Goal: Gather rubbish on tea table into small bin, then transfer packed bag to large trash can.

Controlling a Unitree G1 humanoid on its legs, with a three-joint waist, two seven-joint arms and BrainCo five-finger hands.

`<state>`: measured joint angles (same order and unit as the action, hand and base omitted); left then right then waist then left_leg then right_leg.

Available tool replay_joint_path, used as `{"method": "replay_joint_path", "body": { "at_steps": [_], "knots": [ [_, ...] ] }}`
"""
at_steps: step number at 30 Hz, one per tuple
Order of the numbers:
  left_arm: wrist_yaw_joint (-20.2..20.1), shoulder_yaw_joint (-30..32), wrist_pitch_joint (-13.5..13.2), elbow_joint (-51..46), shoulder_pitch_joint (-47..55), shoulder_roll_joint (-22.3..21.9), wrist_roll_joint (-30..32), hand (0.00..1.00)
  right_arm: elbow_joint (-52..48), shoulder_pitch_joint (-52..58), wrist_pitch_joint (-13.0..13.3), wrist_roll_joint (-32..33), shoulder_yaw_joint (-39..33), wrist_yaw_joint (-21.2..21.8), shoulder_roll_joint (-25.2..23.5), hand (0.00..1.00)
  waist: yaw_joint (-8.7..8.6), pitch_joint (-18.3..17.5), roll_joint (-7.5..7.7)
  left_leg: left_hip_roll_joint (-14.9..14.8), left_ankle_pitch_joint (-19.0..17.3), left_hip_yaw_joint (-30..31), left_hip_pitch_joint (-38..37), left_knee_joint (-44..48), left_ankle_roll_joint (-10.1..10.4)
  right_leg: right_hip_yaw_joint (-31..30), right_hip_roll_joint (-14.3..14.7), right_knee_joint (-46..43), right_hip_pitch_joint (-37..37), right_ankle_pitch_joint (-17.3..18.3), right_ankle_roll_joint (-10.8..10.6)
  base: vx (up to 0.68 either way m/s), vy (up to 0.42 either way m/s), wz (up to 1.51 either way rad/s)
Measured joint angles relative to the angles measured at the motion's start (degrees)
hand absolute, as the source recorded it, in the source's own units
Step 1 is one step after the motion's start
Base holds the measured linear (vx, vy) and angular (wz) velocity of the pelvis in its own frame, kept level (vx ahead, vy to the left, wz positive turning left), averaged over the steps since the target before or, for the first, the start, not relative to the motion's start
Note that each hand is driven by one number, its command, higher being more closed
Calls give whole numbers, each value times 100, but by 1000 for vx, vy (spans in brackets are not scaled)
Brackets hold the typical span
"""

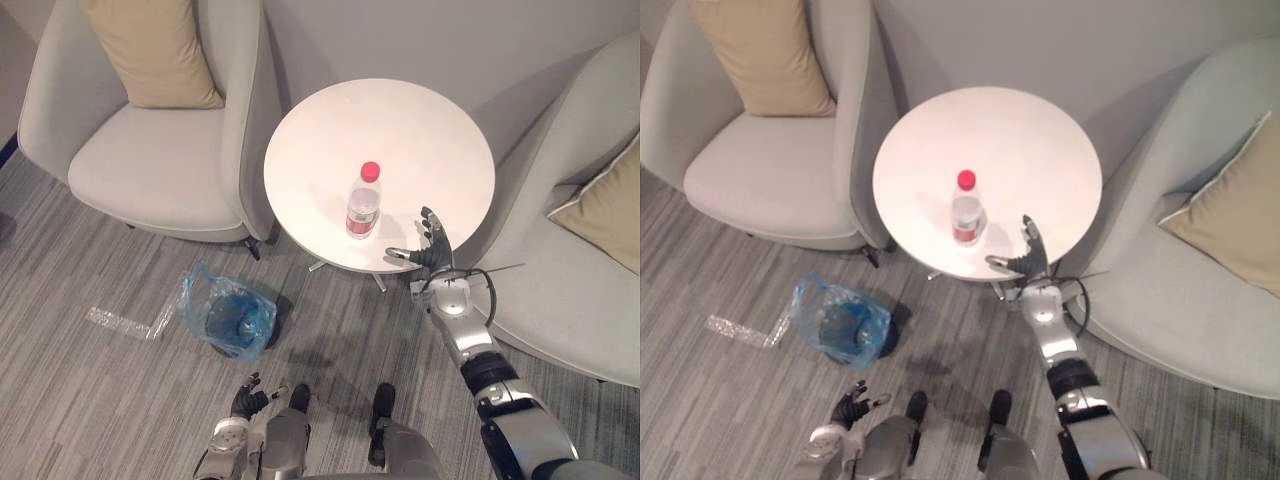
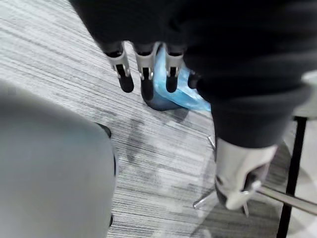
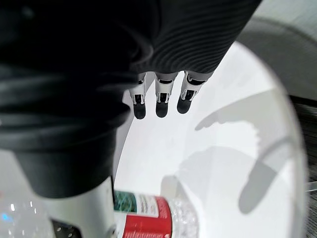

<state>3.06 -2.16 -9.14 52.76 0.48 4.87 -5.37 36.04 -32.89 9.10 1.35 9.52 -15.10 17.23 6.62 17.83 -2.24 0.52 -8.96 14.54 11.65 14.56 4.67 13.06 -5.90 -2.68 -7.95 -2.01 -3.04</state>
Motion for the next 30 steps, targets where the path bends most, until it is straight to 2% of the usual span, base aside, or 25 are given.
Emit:
{"method": "replay_joint_path", "body": {
  "at_steps": [8, 9, 19, 23, 27, 30],
  "knots": [
    [-11, 108, -51, -37, -72, -22, -397, 0, 123, -816, 8, 465, 22, -184, 107, 0, 243, 147, -11, 39, 80, 337, 176, 23, 44, 291, -28, -103, -39, 117, 64, 14, 2, 24],
    [-31, 113, -55, -37, -80, -21, -494, 0, 124, -930, 13, 566, 20, -188, 108, 100, 272, 158, -3, 46, 109, 360, 223, 21, 50, 344, -51, -192, -95, 181, 58, -3, -16, 25],
    [-100, 209, -69, -163, -108, -59, -729, 0, 147, -1331, 13, 866, -34, -306, 75, 100, 494, 257, 32, 27, 353, 594, 329, -240, 111, 555, -131, -452, -312, 301, 90, -9, -11, 14],
    [-101, 288, -68, -164, -110, -89, -776, 0, 16, -1330, 12, 872, -34, -314, 46, 100, 507, 270, 56, 15, 371, 636, 327, -255, 129, 568, -129, -502, -323, 312, 98, -6, -2, 4],
    [-99, 292, -58, -163, -113, -84, -775, 0, -623, -1126, 57, 843, -38, -307, 28, 100, 490, 275, 82, 3, 382, 602, 273, -263, 134, 518, -120, -501, -298, 310, 100, -4, 1, -5],
    [-109, 290, -9, -153, -118, -35, -762, 0, -1298, -609, 138, 747, -37, -252, -71, 100, 469, 254, 176, -34, 399, 470, 114, -378, 124, 398, -106, -491, -252, 303, 107, 3, 3, -21]
  ]
}}
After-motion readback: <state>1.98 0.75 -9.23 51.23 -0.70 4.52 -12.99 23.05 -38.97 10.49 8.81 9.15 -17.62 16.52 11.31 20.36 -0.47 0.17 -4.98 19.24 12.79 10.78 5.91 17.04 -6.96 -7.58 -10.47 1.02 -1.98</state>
